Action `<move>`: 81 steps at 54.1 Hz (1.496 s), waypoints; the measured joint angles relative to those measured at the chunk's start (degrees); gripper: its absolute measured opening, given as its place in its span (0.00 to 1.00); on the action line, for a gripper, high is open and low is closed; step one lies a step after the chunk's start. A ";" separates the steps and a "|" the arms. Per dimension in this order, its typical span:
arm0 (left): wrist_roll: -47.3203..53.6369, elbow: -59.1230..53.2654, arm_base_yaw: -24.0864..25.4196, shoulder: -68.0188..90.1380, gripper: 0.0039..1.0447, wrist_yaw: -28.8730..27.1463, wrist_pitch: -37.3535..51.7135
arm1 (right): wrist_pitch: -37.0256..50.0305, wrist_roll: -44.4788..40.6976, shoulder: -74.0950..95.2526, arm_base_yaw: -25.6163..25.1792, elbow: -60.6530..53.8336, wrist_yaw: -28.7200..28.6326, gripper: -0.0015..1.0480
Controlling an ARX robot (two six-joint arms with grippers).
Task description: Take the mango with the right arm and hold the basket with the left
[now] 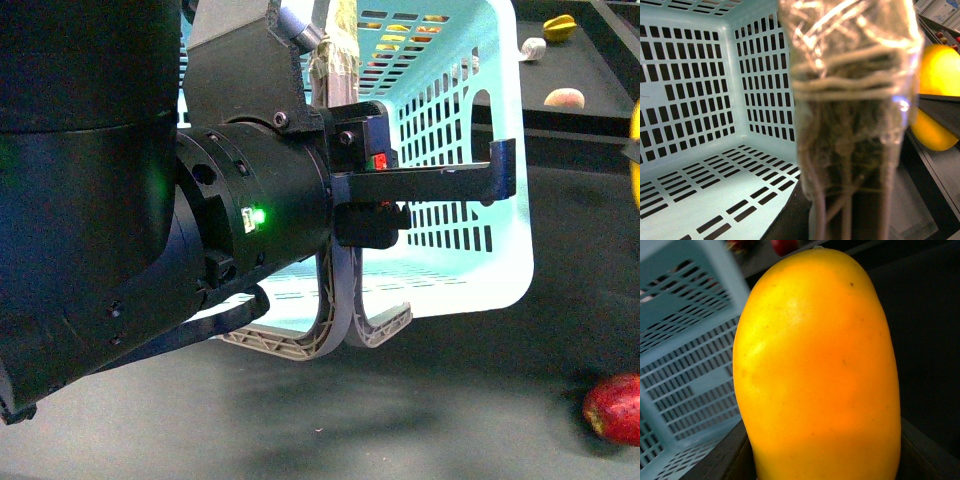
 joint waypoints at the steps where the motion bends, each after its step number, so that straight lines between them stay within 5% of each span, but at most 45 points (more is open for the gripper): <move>1: 0.00 0.00 0.00 0.00 0.04 0.00 0.00 | 0.00 0.00 -0.02 1.49 0.33 0.46 0.56; 21: 0.02 0.00 0.00 0.00 0.04 0.02 0.00 | -0.17 0.94 9.53 15.19 8.90 5.18 0.56; 37: 0.00 0.00 0.02 0.00 0.04 -0.02 0.00 | -0.52 1.40 15.52 15.87 13.62 6.23 0.57; 53: -0.02 -0.02 0.00 0.00 0.04 0.04 0.00 | 0.31 1.09 16.79 16.00 15.26 6.40 0.94; 63: -0.77 -0.44 -0.11 0.00 0.04 0.20 -0.02 | 1.77 1.90 13.79 15.74 13.84 7.43 0.92; 81: -0.81 -0.46 0.09 0.00 0.04 -0.09 0.00 | -4.52 1.42 -8.41 15.15 2.51 19.54 0.92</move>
